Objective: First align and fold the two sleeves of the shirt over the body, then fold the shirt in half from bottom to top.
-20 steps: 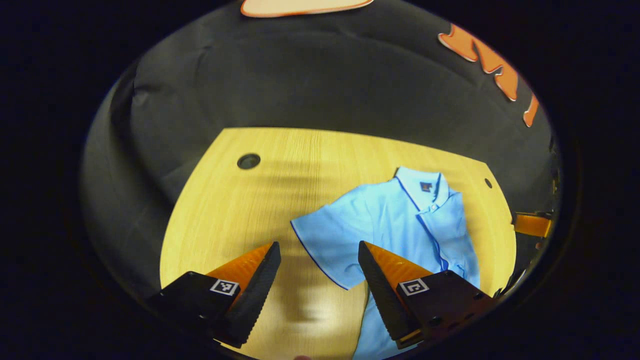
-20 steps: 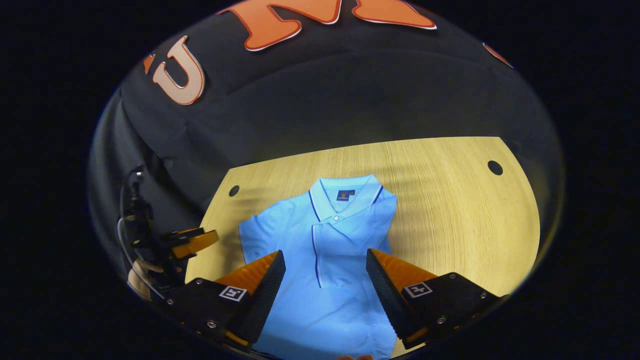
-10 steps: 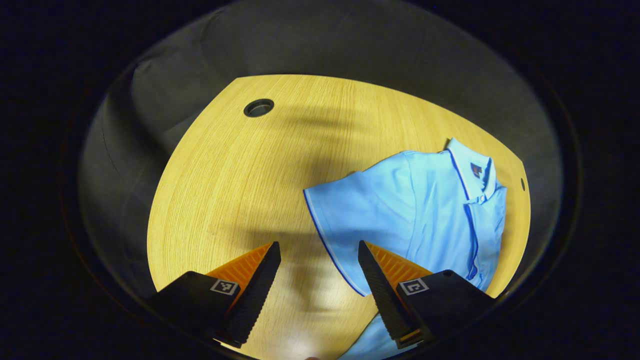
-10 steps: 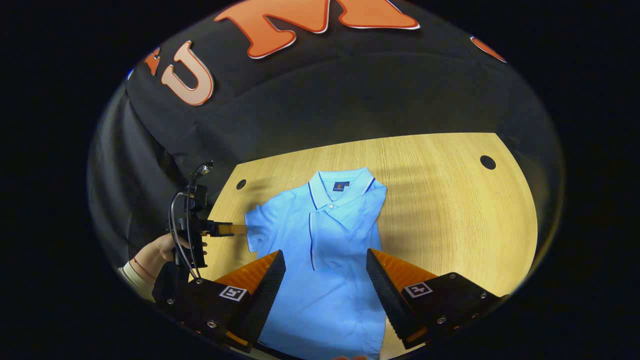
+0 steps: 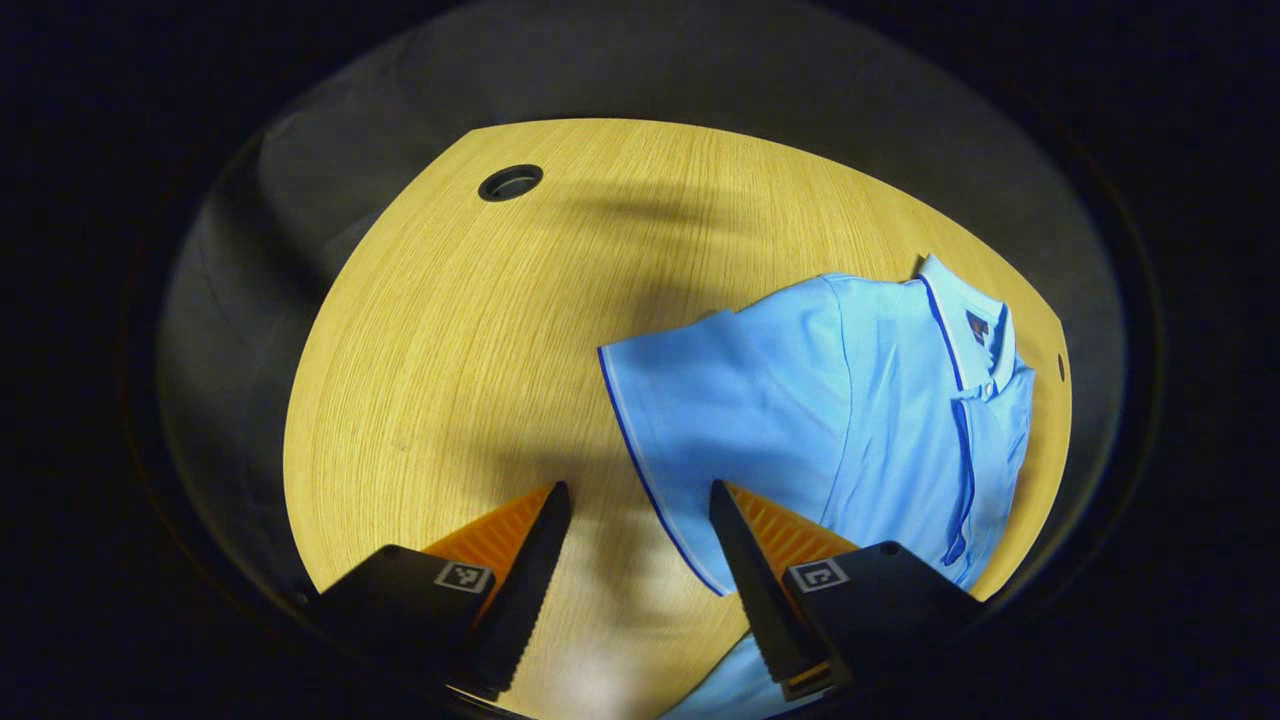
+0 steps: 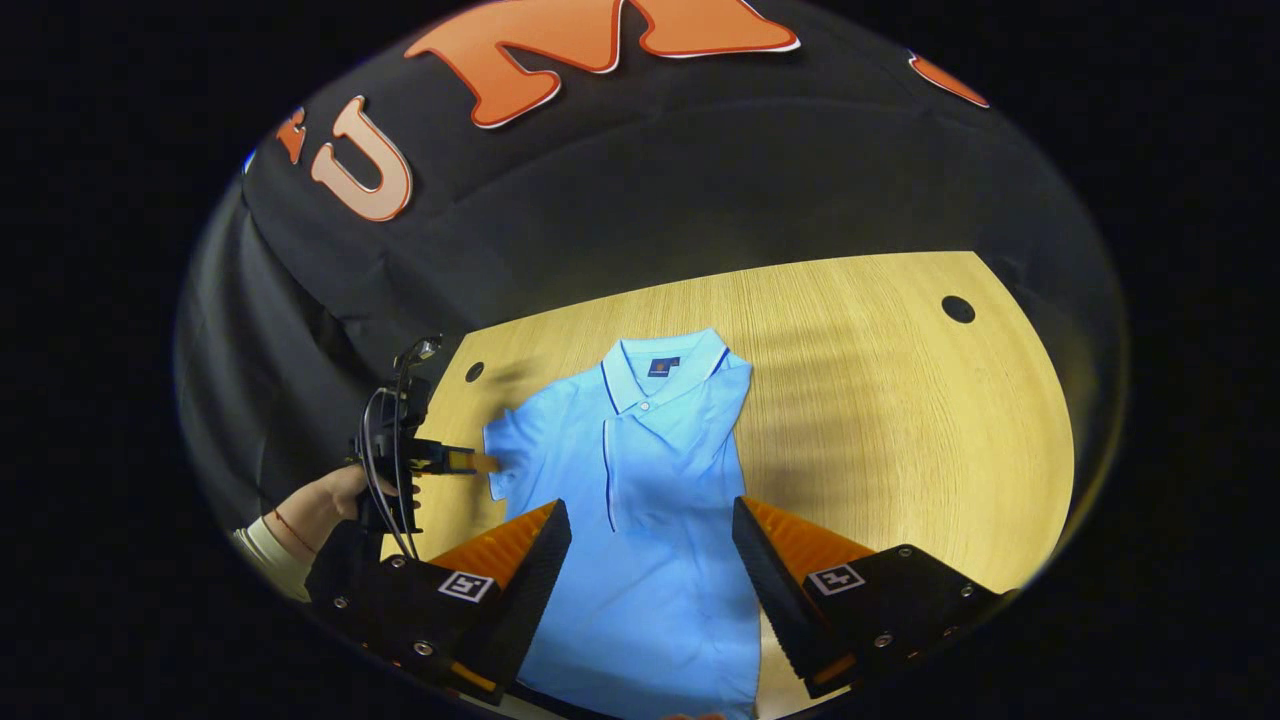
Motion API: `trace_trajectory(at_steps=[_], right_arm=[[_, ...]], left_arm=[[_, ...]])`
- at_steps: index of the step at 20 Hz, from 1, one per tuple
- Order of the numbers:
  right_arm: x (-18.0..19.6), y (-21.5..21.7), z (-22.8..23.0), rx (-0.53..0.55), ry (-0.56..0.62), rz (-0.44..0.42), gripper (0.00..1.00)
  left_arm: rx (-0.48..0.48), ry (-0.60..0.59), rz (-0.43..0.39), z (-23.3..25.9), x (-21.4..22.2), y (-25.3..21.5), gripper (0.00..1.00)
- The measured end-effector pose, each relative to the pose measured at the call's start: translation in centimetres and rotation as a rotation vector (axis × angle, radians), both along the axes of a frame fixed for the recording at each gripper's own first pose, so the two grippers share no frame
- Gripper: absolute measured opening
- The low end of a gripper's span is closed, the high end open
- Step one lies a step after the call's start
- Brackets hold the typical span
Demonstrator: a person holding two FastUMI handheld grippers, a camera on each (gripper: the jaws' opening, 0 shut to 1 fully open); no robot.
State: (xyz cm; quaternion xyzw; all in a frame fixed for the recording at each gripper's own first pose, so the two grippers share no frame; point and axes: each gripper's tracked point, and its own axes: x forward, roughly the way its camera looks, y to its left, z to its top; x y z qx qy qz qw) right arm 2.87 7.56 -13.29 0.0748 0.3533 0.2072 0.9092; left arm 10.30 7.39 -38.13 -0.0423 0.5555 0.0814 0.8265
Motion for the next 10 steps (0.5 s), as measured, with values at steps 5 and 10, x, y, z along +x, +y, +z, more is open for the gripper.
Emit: trace_trajectory(at_steps=[5, 10], right_arm=[[-0.6, -0.5, -0.2, 0.003, 0.002, -0.012, 0.98], [-1.1, -1.2, 0.2, 0.013, -0.019, -0.029, 0.98]], left_arm=[[-0.011, -0.018, 0.008, -0.6, 0.7, -2.3, 0.39], [-0.029, -0.044, 0.009, -0.3, 0.7, -2.6, 0.06]])
